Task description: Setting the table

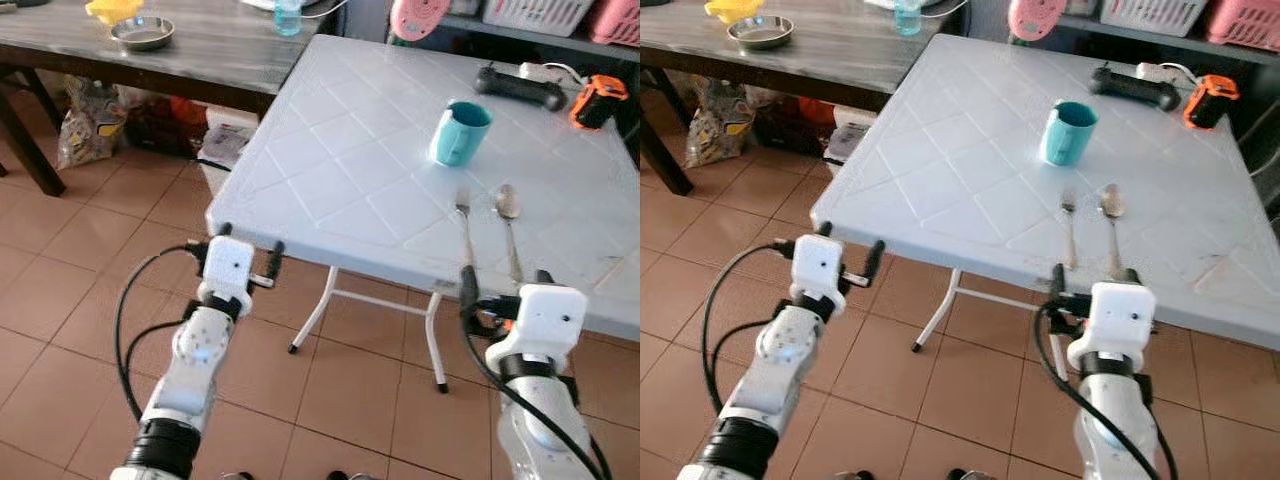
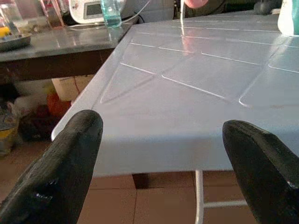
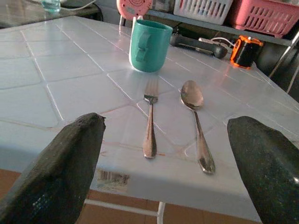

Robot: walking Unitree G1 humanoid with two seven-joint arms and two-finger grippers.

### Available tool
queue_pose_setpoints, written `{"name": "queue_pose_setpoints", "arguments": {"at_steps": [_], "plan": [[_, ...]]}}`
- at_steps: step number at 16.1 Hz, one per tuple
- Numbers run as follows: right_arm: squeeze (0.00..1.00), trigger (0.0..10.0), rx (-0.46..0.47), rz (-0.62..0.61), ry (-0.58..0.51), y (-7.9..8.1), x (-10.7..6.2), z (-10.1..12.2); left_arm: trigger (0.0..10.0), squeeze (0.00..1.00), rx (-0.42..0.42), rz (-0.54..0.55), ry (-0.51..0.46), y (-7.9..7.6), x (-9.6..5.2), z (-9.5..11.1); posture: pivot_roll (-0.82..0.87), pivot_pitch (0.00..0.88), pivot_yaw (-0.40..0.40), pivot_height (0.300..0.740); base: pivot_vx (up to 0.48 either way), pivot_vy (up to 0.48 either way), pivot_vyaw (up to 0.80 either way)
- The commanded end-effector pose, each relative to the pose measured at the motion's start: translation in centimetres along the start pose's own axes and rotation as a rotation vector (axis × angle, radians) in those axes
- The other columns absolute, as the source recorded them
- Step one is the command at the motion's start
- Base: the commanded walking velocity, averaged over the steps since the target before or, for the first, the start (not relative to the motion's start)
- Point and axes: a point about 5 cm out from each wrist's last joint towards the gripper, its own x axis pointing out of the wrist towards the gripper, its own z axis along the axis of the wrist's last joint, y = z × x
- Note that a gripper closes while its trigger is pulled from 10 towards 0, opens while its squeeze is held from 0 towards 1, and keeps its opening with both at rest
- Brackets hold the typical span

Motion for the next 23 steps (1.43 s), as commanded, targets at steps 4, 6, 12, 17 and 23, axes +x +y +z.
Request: {"name": "queue_pose_setpoints", "arguments": {"at_steps": [4, 6, 12, 17, 23], "plan": [[0.0, 10.0, -0.014, -0.034, -0.025, -0.7, 0.9, 0.4, 10.0, 0.0, -0.018, 0.013, 0.001, -0.2, 0.9, 0.2, 0.04, 0.103, -0.048, 0.74, 0.0, -0.401, 0.0], [0.0, 10.0, -0.014, -0.033, -0.03, -0.6, 1.1, 0.5, 10.0, 0.0, -0.045, 0.019, -0.015, -0.1, 1.2, 0.5, 0.04, 0.101, -0.044, 0.74, 0.0, 0.0, 0.0], [0.0, 10.0, 0.004, -0.035, -0.023, 0.1, 0.9, 0.2, 10.0, 0.0, -0.013, 0.006, -0.024, 0.2, 1.6, 0.7, 0.04, 0.115, -0.03, 0.74, 0.0, 0.0, 0.0], [0.0, 10.0, 0.032, -0.029, -0.021, 0.9, 1.4, 0.2, 10.0, 0.0, -0.005, -0.022, -0.023, 0.0, 1.5, 0.7, 0.05, 0.137, -0.029, 0.74, 0.0, 0.0, 0.0], [0.0, 10.0, 0.039, -0.017, -0.032, 1.1, 1.8, 0.5, 10.0, 0.0, -0.043, -0.082, -0.045, -0.4, 1.1, 1.1, 0.06, 0.161, -0.033, 0.74, 0.047, 0.0, 0.0]]}}
